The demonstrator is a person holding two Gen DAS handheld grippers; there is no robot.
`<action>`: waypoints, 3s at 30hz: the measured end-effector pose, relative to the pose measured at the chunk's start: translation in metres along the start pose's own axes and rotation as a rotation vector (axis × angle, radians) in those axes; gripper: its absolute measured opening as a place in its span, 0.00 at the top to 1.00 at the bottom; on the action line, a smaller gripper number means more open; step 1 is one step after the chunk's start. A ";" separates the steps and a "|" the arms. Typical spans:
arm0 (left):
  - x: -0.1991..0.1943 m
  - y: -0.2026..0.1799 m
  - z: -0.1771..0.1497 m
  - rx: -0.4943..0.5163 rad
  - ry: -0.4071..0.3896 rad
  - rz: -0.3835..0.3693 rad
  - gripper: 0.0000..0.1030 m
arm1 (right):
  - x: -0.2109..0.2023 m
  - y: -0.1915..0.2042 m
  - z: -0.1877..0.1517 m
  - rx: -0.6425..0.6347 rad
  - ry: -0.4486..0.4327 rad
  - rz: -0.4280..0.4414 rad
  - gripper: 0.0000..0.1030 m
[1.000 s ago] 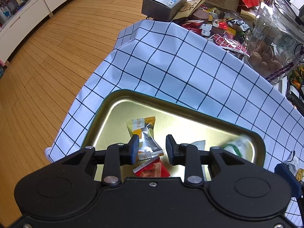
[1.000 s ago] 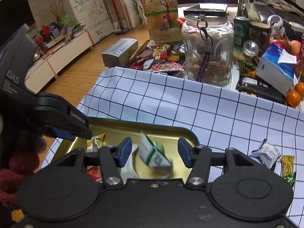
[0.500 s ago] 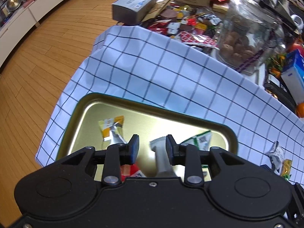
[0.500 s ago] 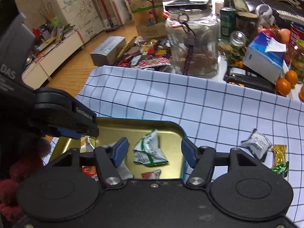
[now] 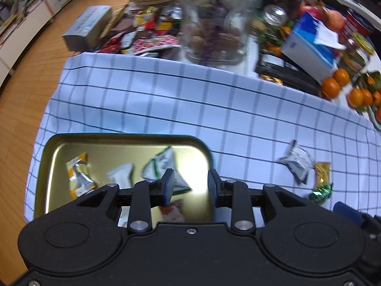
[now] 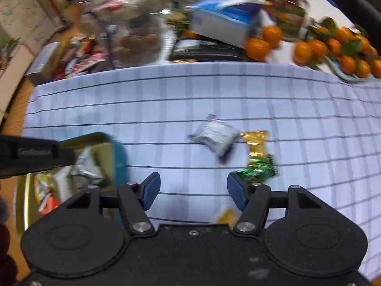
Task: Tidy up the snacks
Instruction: 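Move both tools back over the remaining white packet and gold candy on the cloth, then grasp the green candy with the right gripper while the left approaches the yellow packet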
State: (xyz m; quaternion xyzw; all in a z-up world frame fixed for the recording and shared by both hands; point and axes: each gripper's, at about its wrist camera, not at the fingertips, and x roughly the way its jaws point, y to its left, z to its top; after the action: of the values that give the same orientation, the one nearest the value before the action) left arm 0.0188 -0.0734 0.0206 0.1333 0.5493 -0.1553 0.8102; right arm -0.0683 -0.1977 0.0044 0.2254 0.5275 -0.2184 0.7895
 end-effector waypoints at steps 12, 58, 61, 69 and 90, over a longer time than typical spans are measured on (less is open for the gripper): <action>0.009 -0.070 -0.020 0.167 0.032 -0.008 0.62 | -0.005 -0.096 0.001 0.149 0.030 -0.064 0.35; 0.036 -0.126 0.007 0.167 0.126 -0.091 0.62 | 0.017 -0.137 -0.007 0.158 0.126 -0.089 0.32; 0.038 -0.123 0.007 0.160 0.130 -0.089 0.62 | 0.020 -0.133 -0.006 0.153 0.128 -0.081 0.32; 0.033 -0.103 0.016 0.105 0.126 -0.106 0.62 | 0.021 -0.121 0.001 0.157 0.104 -0.039 0.32; 0.018 -0.059 0.025 0.001 0.098 -0.124 0.62 | 0.047 -0.075 0.019 0.291 0.071 0.074 0.47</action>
State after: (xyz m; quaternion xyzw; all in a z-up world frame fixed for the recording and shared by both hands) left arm 0.0225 -0.1394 0.0105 0.1069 0.5955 -0.1986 0.7710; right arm -0.0819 -0.2741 -0.0428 0.3642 0.5091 -0.2551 0.7369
